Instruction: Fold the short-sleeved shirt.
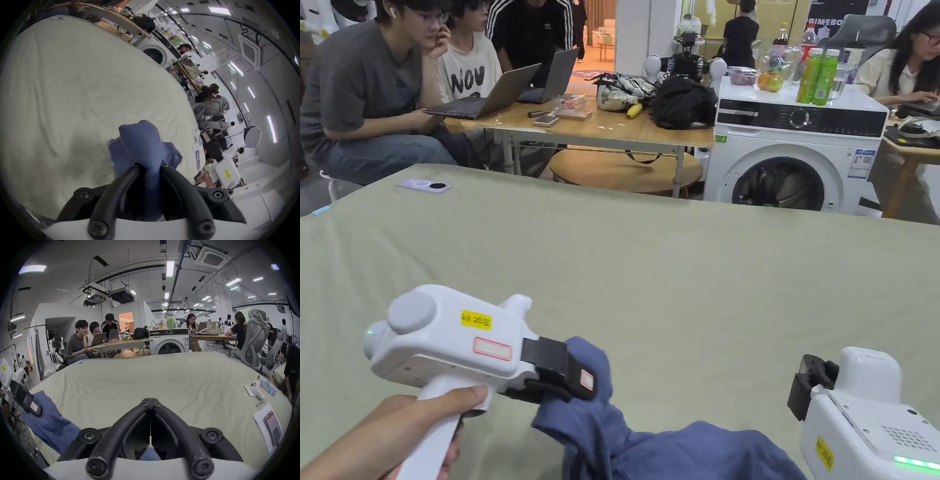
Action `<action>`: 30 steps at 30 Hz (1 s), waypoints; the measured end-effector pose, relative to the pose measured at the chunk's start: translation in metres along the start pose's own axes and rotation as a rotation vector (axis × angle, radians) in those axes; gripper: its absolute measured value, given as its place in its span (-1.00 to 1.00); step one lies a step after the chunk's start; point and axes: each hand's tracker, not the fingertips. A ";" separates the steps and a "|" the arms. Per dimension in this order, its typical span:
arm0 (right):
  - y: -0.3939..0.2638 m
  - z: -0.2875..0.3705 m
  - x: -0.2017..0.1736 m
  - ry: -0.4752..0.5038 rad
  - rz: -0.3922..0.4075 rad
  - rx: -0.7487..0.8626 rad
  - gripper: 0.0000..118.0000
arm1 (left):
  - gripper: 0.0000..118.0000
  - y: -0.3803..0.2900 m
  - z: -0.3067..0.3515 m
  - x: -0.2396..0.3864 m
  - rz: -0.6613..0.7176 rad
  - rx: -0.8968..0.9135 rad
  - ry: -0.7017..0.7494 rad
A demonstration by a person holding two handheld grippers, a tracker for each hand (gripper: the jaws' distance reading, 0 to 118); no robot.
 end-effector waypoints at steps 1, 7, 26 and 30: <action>0.000 0.001 0.002 -0.004 -0.003 0.001 -1.00 | -0.91 0.003 -0.012 0.004 -0.014 -0.020 -0.009; 0.001 0.005 0.013 -0.025 -0.012 0.000 -1.00 | -0.91 0.004 -0.091 0.036 -0.024 -0.136 -0.022; -0.003 0.015 0.039 -0.078 -0.021 -0.005 -1.00 | -0.21 -0.023 -0.196 0.054 0.015 -0.264 0.042; -0.001 0.017 0.043 -0.086 -0.021 0.004 -1.00 | -0.21 -0.017 -0.169 0.061 -0.055 -0.226 -0.070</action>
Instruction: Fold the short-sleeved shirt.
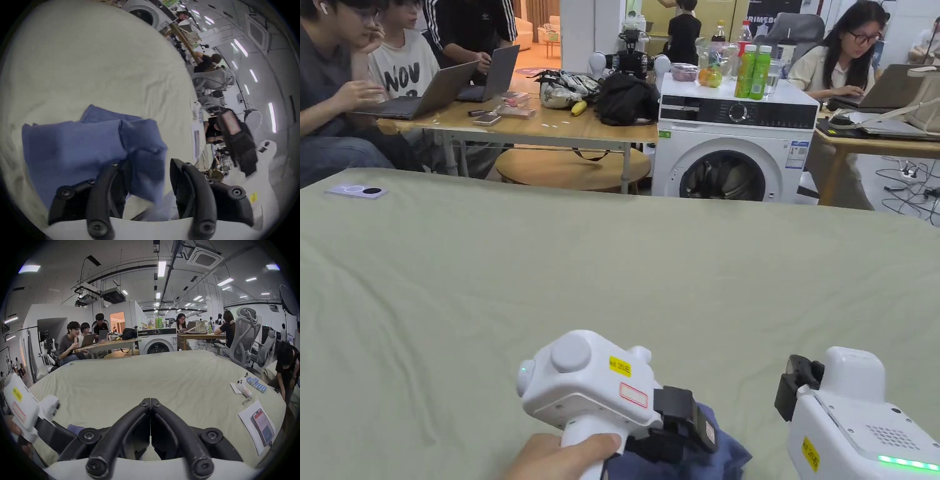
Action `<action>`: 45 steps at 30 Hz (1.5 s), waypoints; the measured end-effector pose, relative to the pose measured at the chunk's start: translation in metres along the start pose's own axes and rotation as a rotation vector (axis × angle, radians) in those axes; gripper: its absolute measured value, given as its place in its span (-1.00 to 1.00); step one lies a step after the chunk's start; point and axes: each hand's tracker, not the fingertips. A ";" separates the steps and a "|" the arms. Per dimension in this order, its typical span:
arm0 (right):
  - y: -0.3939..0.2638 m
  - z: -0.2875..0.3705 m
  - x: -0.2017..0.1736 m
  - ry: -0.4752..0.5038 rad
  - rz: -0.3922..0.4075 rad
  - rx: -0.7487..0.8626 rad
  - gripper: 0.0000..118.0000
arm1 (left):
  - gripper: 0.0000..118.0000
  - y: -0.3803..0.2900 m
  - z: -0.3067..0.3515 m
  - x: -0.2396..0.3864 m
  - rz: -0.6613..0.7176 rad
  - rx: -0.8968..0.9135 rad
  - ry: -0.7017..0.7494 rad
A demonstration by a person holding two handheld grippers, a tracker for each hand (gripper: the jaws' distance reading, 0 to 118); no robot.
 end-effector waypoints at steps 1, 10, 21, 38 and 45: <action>0.000 0.000 0.000 -0.004 0.001 0.004 -1.00 | -0.21 -0.001 0.006 0.001 -0.016 0.018 -0.024; 0.000 0.003 -0.002 -0.028 0.046 0.062 -1.00 | -0.71 -0.008 -0.030 -0.013 -0.055 -0.025 0.035; 0.000 0.005 -0.003 -0.034 0.078 0.073 -1.00 | -1.00 -0.020 -0.097 -0.052 0.082 -0.006 -0.076; 0.011 -0.003 -0.018 -0.025 0.099 0.091 -1.00 | -1.00 -0.022 0.079 -0.020 -0.323 0.477 0.156; 0.019 -0.004 -0.038 0.008 0.098 0.113 -1.00 | -1.00 -0.052 0.124 -0.010 -0.525 0.865 0.460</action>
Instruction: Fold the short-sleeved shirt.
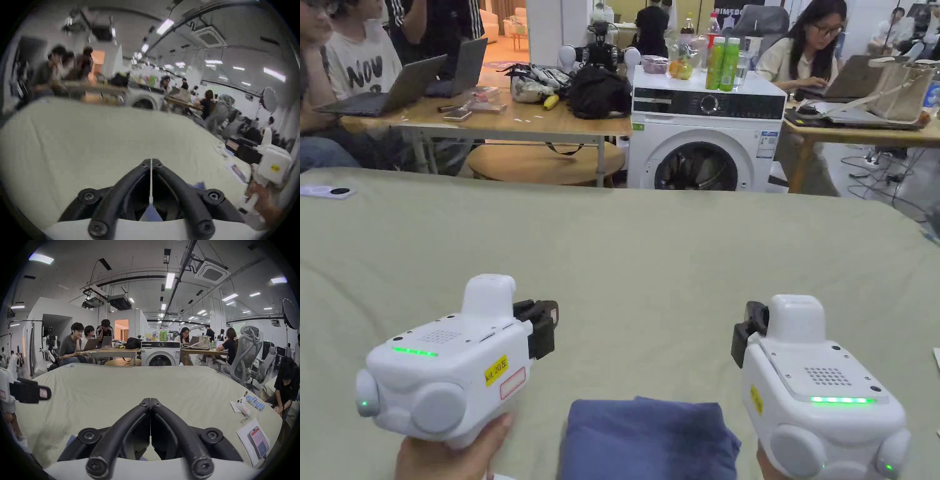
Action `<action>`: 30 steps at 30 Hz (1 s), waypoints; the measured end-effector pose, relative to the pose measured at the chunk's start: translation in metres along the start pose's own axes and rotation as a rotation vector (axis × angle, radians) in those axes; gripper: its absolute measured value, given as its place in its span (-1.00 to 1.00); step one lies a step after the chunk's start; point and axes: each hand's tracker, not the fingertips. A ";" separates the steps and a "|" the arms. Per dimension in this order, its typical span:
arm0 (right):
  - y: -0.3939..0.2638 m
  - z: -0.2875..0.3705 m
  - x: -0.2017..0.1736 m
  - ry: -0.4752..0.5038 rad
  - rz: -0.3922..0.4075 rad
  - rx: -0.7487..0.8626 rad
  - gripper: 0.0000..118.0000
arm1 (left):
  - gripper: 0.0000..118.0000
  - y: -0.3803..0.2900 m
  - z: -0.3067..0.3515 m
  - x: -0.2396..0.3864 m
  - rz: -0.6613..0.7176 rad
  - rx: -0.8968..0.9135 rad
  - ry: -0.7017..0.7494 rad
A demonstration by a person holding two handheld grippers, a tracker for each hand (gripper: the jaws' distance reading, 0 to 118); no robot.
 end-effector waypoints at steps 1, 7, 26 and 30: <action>0.001 0.001 -0.002 0.004 0.000 0.007 -1.00 | -1.00 -0.001 0.005 0.001 -0.025 0.044 0.051; 0.004 0.003 -0.011 0.000 -0.002 0.042 -1.00 | -1.00 -0.011 0.021 0.005 -0.099 0.181 0.220; -0.063 0.004 -0.024 0.126 0.087 -0.417 -1.00 | -1.00 -0.029 0.031 -0.021 -0.009 0.098 0.278; -0.103 -0.020 -0.029 0.105 0.087 -0.659 -1.00 | -1.00 -0.036 0.026 -0.025 0.038 -0.003 0.243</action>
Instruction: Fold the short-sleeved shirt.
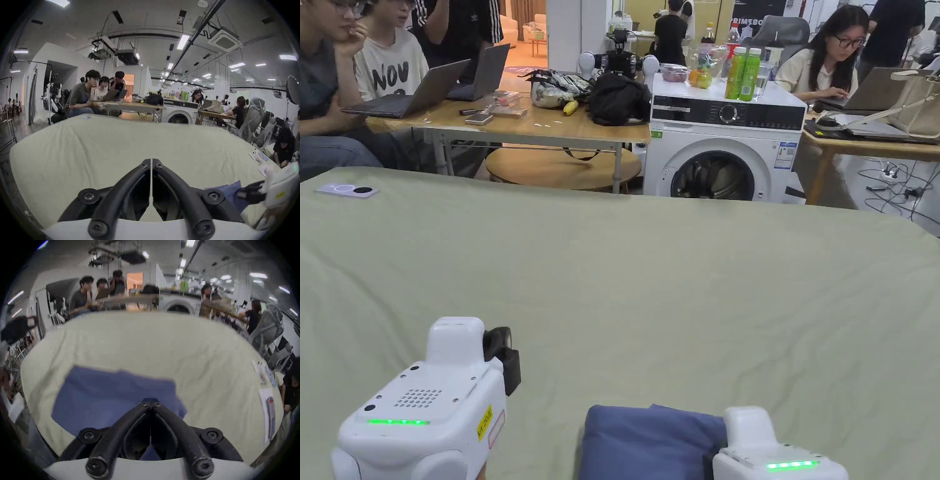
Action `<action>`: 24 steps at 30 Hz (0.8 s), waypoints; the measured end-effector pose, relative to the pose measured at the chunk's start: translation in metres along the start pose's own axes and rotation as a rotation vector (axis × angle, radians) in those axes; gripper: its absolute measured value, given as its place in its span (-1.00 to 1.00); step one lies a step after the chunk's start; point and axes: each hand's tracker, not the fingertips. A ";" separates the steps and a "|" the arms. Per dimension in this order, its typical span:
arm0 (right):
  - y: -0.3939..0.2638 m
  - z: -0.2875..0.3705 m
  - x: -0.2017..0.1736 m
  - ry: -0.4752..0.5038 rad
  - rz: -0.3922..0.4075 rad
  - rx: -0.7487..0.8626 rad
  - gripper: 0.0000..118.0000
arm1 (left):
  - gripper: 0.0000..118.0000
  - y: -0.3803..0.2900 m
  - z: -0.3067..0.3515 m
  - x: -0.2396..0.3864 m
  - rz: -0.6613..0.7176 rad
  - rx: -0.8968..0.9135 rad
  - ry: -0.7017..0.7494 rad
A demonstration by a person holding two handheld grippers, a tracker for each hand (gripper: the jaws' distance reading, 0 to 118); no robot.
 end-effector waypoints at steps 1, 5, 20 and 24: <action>-0.004 -0.006 0.001 0.006 -0.003 -0.007 -1.00 | -1.00 -0.002 -0.002 -0.001 0.011 -0.027 -0.013; 0.001 0.000 0.001 -0.002 0.021 0.043 -1.00 | -1.00 -0.010 -0.018 -0.015 0.123 -0.243 -0.172; 0.001 0.003 0.011 0.047 -0.008 0.031 -1.00 | 0.23 -0.071 -0.099 -0.072 0.671 -0.765 -0.684; 0.001 0.003 0.012 0.052 -0.011 0.031 -1.00 | 0.23 -0.087 -0.114 -0.058 0.647 -0.839 -0.807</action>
